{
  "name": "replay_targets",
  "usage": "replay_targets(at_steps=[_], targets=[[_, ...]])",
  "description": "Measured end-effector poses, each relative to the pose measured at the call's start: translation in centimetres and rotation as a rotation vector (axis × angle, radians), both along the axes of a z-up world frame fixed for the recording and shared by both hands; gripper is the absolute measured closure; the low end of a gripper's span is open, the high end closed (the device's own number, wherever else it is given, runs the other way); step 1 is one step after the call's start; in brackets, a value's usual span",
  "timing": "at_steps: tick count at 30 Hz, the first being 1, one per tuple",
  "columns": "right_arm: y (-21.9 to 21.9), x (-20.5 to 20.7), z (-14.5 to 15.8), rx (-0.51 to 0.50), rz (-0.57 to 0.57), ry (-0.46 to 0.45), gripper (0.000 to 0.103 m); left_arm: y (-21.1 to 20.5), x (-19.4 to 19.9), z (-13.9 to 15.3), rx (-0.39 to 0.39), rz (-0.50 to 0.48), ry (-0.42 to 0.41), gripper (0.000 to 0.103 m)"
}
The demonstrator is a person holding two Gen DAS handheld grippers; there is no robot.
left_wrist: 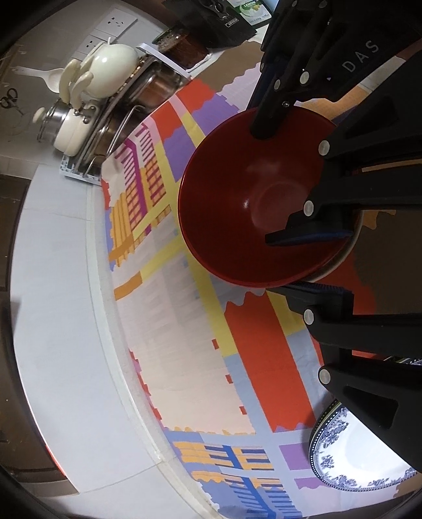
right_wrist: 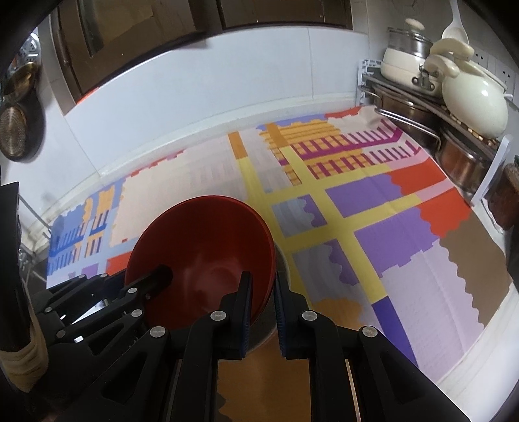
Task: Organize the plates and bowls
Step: 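Lower the red bowl into the white bowl and open the left gripper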
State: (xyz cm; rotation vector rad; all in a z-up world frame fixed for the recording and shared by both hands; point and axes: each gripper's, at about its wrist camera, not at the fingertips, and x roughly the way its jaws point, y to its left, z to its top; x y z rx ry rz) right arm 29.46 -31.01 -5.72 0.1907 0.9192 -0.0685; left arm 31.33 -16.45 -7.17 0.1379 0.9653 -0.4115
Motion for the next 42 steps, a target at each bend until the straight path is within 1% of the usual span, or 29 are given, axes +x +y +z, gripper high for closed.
replay_targets(at_steps=[6,11,13,18,20,21,22,24,30,34,39,42], targets=[[-0.3,0.1,-0.8,0.003,0.001,0.022,0.088,-0.5,-0.1,-0.4,0.009,-0.014,0.009,0.077],[-0.5,0.0,-1.3,0.003,0.003,0.032,0.088,-0.6,-0.3,-0.7,0.013,-0.021,0.013,0.077],[-0.7,0.0,-1.4,0.004,0.002,0.036,0.088,-0.7,-0.3,-0.6,0.009,-0.027,0.011,0.071],[-0.9,-0.1,-1.7,0.023,-0.001,0.041,0.087,-0.9,-0.6,-0.2,0.003,-0.04,-0.004,0.063],[-0.9,-0.1,-1.7,0.025,0.004,0.045,0.08,-0.8,-0.7,0.0,0.007,-0.034,-0.018,0.059],[-0.9,-0.1,-1.7,0.023,0.002,0.045,0.074,-0.8,-0.8,0.2,0.012,-0.028,-0.031,0.054],[-1.0,-0.2,-1.6,0.019,-0.006,0.042,0.073,-0.7,-0.8,0.4,0.015,-0.023,-0.045,0.051],[-1.1,-0.3,-1.5,0.016,-0.011,0.038,0.073,-0.5,-0.9,0.9,0.009,-0.022,-0.062,0.048],[-1.2,-0.5,-0.9,0.021,-0.015,0.023,0.073,0.0,-1.0,1.9,-0.01,-0.017,-0.077,0.045],[-1.0,-0.7,0.0,0.02,-0.009,0.003,0.073,0.6,-1.1,2.6,-0.024,-0.005,-0.085,0.042],[-0.7,-0.7,1.0,0.019,-0.009,-0.023,0.072,1.3,-1.1,3.3,-0.033,0.017,-0.096,0.041],[-0.7,-0.7,1.3,0.018,-0.013,-0.035,0.068,1.7,-1.0,3.5,-0.038,0.032,-0.097,0.041]])
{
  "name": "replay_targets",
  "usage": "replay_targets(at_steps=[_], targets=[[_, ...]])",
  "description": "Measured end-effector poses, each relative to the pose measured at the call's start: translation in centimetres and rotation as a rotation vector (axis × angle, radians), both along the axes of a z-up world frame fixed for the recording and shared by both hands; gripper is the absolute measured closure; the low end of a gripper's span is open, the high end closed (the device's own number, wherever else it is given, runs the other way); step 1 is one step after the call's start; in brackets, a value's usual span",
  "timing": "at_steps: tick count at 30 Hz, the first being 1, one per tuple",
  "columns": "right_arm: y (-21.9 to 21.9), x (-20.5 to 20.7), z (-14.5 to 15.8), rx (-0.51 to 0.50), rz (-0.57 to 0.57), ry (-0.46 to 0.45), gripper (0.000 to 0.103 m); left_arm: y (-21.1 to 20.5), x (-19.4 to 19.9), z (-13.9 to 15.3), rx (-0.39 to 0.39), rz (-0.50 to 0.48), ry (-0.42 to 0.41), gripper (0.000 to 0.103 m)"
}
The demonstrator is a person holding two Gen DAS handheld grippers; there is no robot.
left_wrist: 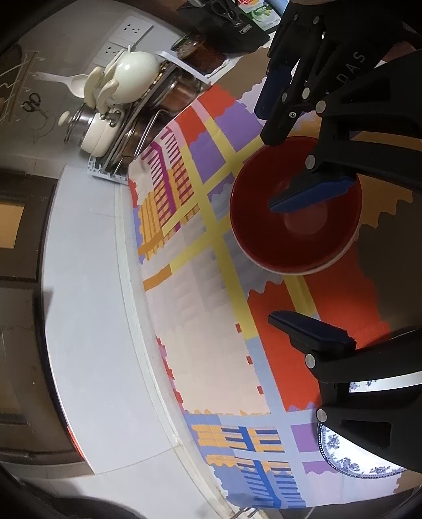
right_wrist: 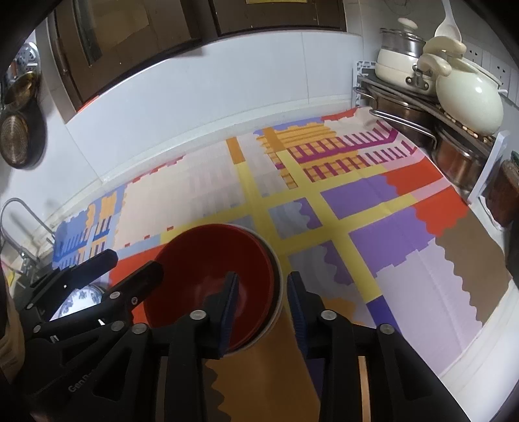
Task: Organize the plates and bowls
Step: 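Lower the red bowl into the white bowl and open the left gripper, then close the left gripper on the rims of the three stacked bowls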
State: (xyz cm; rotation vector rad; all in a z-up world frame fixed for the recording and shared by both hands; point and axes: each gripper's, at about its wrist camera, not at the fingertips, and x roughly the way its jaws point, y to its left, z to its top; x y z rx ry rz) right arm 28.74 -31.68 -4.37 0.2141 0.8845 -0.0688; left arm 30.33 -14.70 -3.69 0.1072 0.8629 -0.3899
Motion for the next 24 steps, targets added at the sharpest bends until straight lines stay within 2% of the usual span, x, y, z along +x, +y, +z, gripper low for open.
replay_targets(at_steps=[6,19,24], targets=[[0.1,0.3,0.1,-0.017,0.001,-0.001,0.068,0.7,0.4,-0.6,0.015,0.034,0.013,0.039],[-0.7,2.0,-3.6,0.017,-0.016,0.096,0.068,-0.2,1.8,-4.8,0.055,0.04,0.136,0.039],[-0.7,2.4,-4.4,0.035,-0.008,0.12,0.068,-0.6,2.1,-5.5,0.06,0.041,0.157,0.041]])
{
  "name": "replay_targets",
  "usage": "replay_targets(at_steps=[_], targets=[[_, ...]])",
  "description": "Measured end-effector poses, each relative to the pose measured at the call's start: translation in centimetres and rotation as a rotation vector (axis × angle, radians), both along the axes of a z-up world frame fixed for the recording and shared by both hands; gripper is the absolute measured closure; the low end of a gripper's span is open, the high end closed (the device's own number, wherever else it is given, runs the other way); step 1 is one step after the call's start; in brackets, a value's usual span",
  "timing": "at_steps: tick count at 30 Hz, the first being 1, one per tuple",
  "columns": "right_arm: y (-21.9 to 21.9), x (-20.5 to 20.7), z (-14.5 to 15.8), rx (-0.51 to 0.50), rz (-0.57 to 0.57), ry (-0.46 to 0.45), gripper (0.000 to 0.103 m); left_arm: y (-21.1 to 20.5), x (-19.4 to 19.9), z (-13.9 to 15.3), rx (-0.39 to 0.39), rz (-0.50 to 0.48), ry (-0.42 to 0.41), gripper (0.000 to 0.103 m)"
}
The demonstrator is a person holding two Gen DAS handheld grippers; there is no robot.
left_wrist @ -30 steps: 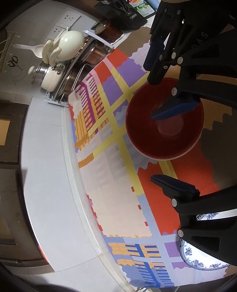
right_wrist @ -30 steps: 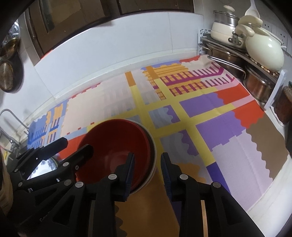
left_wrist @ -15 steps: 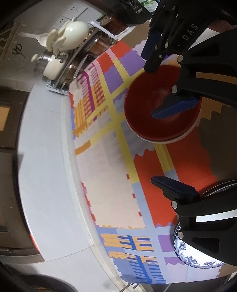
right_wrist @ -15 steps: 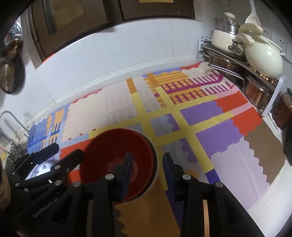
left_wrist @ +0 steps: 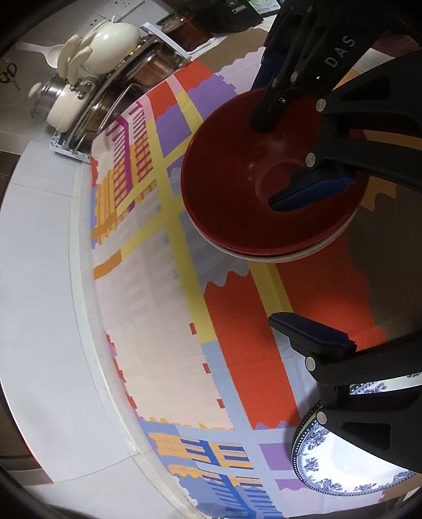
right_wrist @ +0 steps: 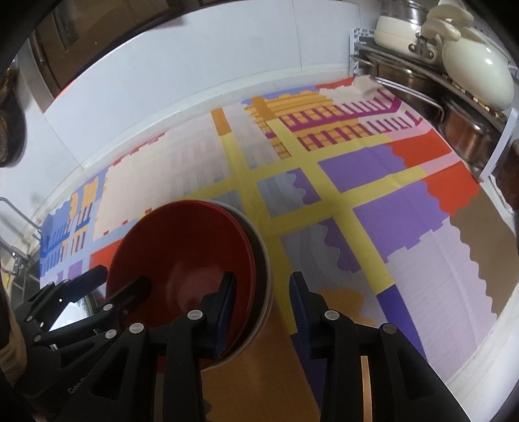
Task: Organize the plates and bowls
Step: 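Close the left gripper on the rims of the three stacked bowls, then carry the bowl stack with the left gripper over the blue-patterned plate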
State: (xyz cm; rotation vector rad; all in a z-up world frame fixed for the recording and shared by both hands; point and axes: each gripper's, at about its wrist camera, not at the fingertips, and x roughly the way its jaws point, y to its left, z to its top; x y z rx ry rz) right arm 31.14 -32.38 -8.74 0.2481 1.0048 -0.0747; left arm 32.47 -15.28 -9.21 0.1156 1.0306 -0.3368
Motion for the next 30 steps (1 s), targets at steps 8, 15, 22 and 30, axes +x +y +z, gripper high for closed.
replay_targets(at_steps=[8,15,22,30], targets=[[0.1,0.4,-0.6,0.011,0.013,0.027,0.069,-0.3,0.6,-1.5,-0.046,-0.003,0.092,0.059],[0.3,0.5,-0.6,0.018,0.021,0.036,0.075,-0.6,0.7,-1.8,-0.072,-0.005,0.125,0.074],[0.5,0.6,-0.4,0.003,0.004,0.042,0.079,-0.3,0.4,-1.9,-0.063,0.003,0.13,0.074],[1.6,0.4,0.5,0.002,0.018,0.038,0.082,1.7,-0.1,-0.7,-0.072,0.041,0.119,0.074]])
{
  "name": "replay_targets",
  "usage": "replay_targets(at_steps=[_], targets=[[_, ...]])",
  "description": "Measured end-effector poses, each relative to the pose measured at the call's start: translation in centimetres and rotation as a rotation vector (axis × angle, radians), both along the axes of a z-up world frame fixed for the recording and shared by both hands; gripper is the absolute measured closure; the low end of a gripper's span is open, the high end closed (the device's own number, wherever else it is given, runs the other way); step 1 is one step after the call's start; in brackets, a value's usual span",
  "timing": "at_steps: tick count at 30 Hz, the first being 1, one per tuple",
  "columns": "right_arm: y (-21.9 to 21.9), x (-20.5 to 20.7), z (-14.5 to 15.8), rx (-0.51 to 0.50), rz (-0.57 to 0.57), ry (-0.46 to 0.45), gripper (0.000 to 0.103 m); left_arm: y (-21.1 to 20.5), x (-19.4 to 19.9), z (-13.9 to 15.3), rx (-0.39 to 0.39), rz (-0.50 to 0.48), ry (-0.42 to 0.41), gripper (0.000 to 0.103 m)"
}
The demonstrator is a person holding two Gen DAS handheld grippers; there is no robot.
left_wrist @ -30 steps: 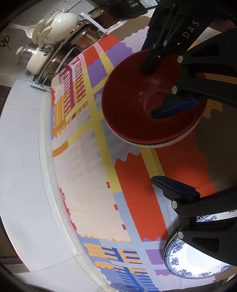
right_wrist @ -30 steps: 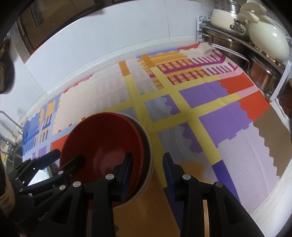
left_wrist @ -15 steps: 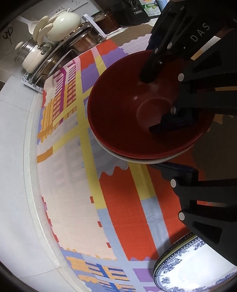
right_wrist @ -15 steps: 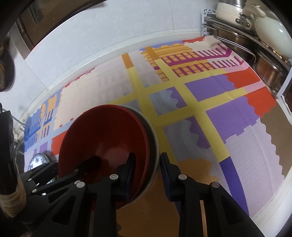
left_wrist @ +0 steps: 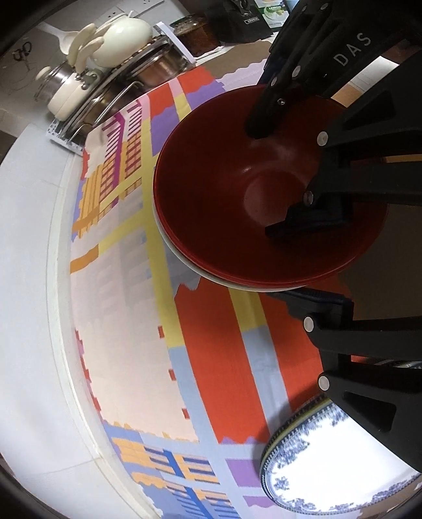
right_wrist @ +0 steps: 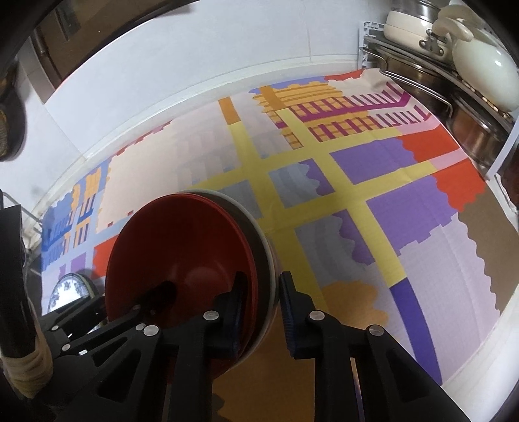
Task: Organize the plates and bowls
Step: 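Carry the bowl stack with the left gripper over the blue-patterned plate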
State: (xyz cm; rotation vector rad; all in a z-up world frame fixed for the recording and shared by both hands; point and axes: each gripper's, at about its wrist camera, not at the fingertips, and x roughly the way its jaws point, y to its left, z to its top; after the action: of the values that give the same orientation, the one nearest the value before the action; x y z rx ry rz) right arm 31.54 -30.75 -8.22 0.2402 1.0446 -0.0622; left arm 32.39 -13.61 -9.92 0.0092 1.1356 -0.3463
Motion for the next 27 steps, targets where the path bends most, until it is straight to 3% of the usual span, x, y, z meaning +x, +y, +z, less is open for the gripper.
replay_targets(at_steps=[10,27], targets=[[3.7,-0.7,2.6,0.01,0.061,-0.027,0.081,4.5,-1.3,2.7,-0.01,0.065,-0.058,0.073],[13.6,-2.1,4.6,0.033,0.289,-0.028,0.081,15.2,-5.0,5.3,0.054,0.242,-0.096,0.074]])
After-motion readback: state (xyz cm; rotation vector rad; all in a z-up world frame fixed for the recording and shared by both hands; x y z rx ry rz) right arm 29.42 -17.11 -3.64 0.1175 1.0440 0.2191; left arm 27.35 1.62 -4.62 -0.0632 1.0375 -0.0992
